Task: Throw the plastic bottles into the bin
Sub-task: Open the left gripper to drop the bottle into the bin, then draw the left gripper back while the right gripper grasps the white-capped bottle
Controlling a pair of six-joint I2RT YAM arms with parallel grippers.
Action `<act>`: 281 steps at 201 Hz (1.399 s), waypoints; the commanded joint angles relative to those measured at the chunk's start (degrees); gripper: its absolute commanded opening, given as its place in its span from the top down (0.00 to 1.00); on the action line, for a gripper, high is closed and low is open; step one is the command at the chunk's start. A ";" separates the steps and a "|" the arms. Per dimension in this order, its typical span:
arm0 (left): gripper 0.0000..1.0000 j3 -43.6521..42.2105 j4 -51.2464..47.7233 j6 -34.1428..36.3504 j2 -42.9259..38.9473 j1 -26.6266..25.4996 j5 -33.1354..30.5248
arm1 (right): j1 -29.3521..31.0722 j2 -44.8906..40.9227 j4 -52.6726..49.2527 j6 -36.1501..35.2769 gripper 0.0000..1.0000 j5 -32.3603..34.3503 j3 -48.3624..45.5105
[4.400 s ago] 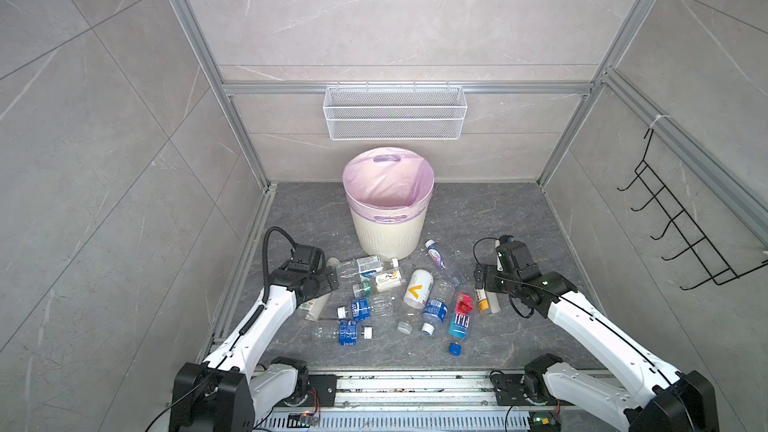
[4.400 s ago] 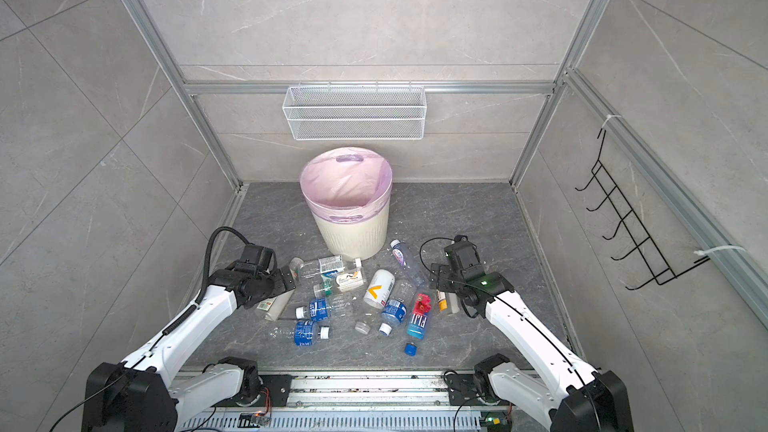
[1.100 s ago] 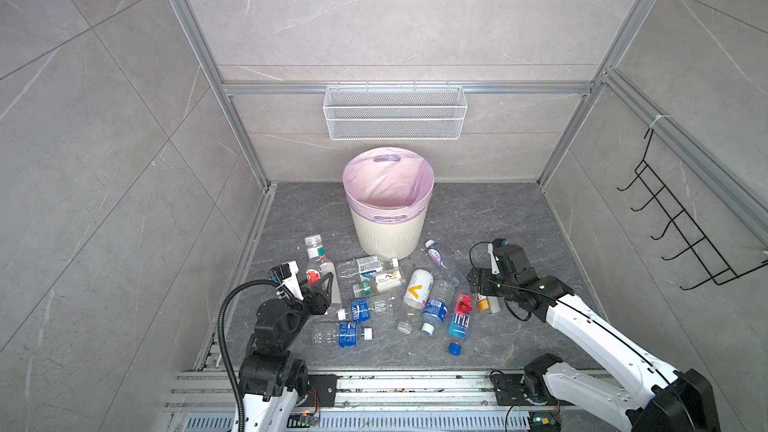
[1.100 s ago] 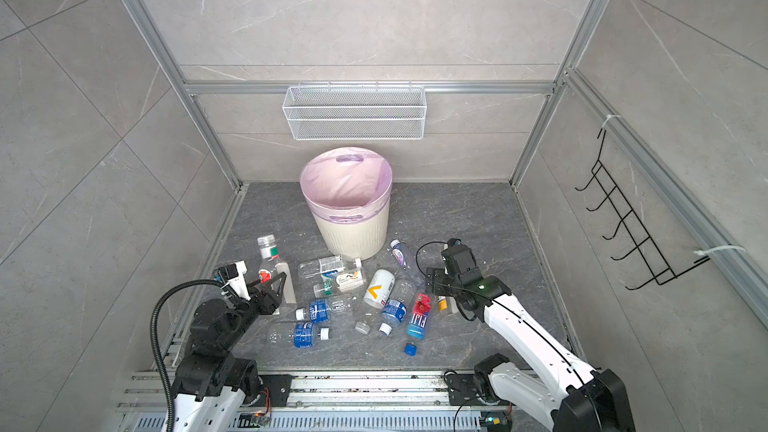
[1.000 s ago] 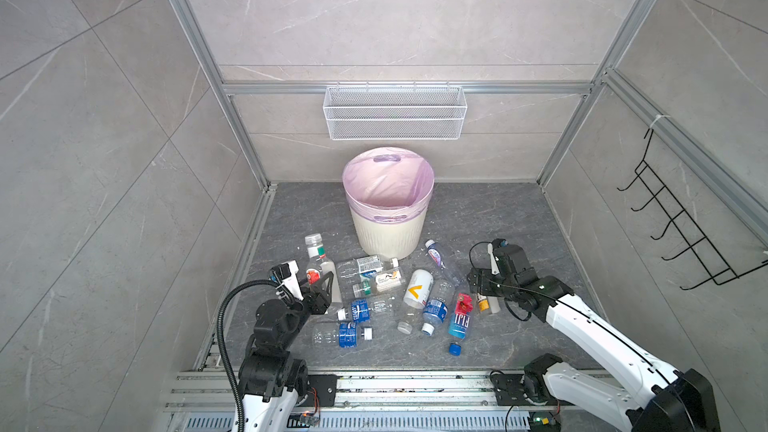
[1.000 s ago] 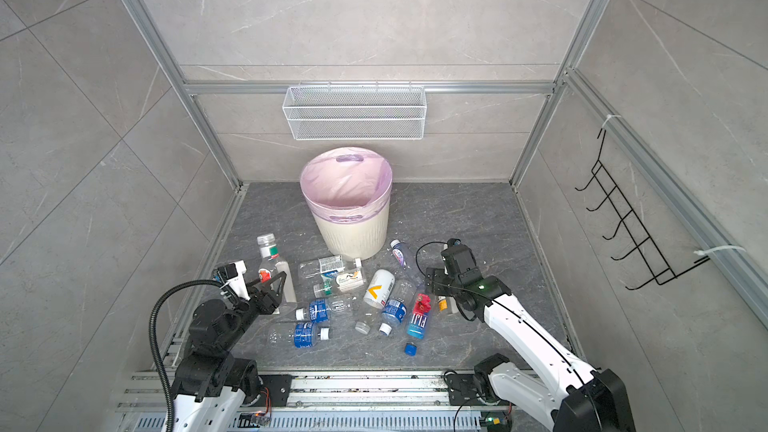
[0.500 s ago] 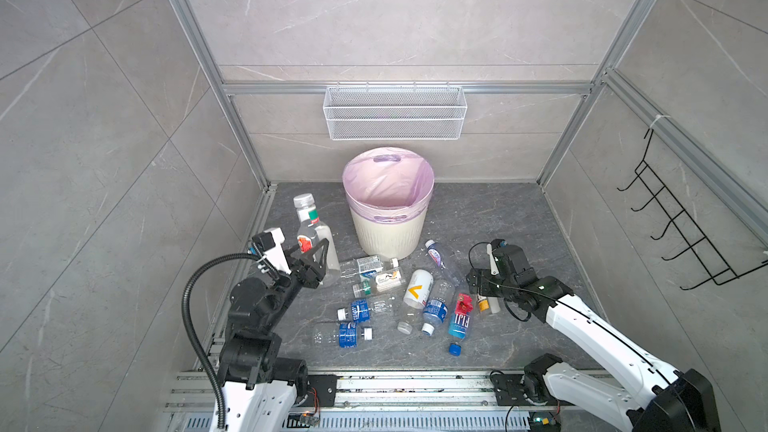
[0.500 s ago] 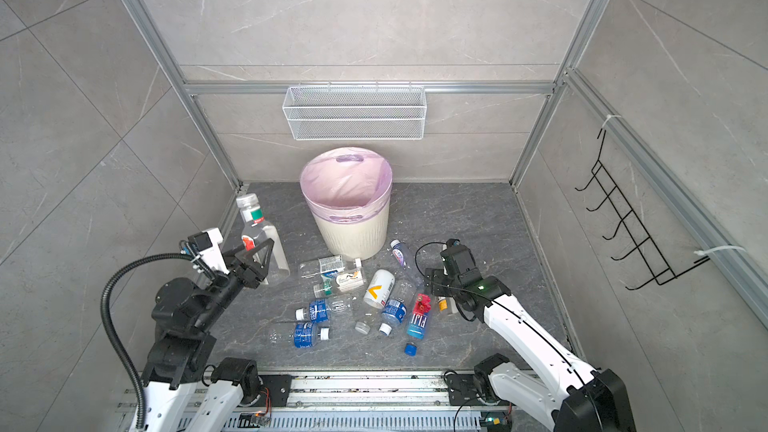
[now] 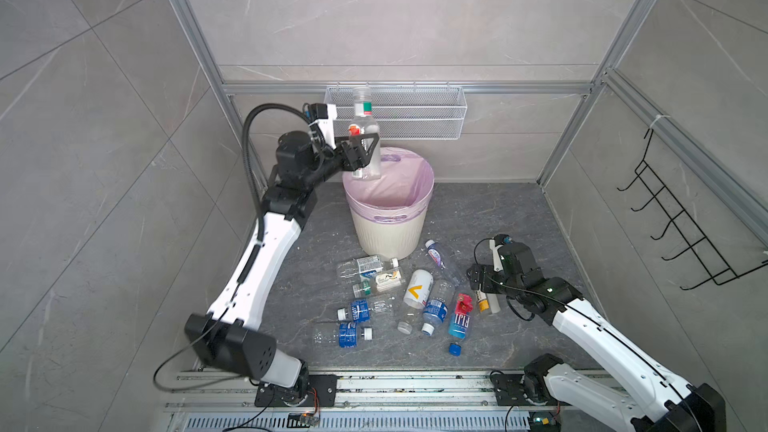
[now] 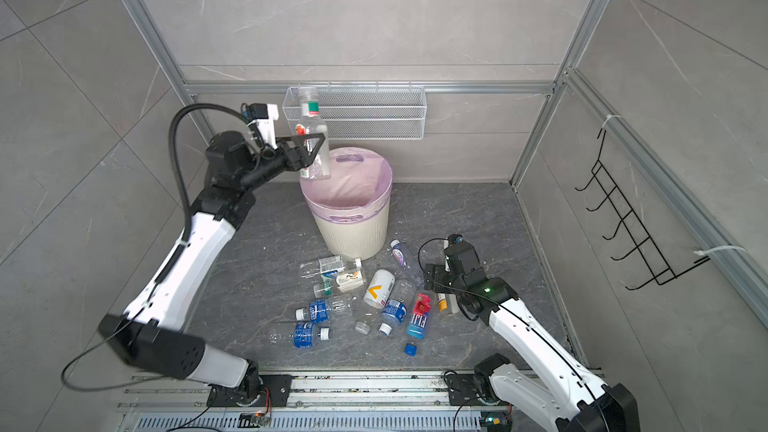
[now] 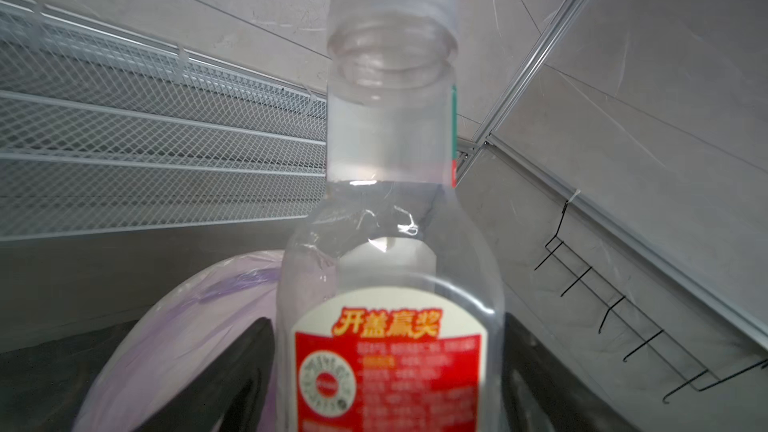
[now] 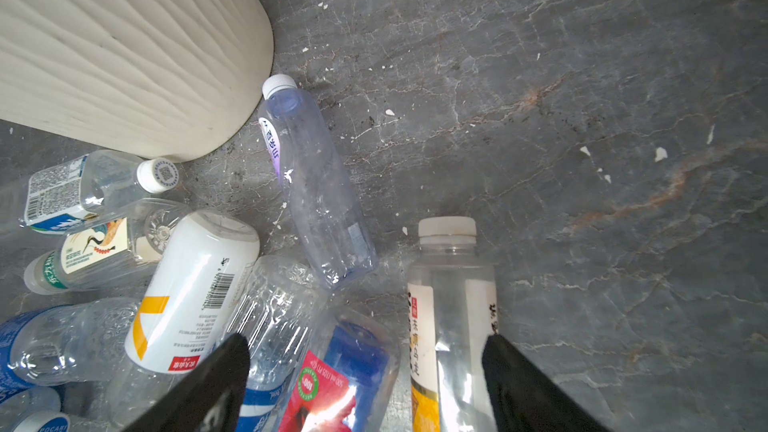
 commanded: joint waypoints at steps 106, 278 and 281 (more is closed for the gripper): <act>0.00 -16.13 -3.35 3.96 -19.41 -0.21 -6.31 | 0.70 -0.48 -3.43 -0.25 0.10 0.46 2.15; 0.02 -64.64 -0.58 3.59 -54.22 -0.92 -17.56 | 0.69 4.08 -3.19 2.76 0.10 -0.08 -0.61; 0.02 -65.02 -0.67 3.47 -54.53 -0.98 -17.64 | 0.72 4.17 -3.21 2.81 0.10 -0.04 -0.60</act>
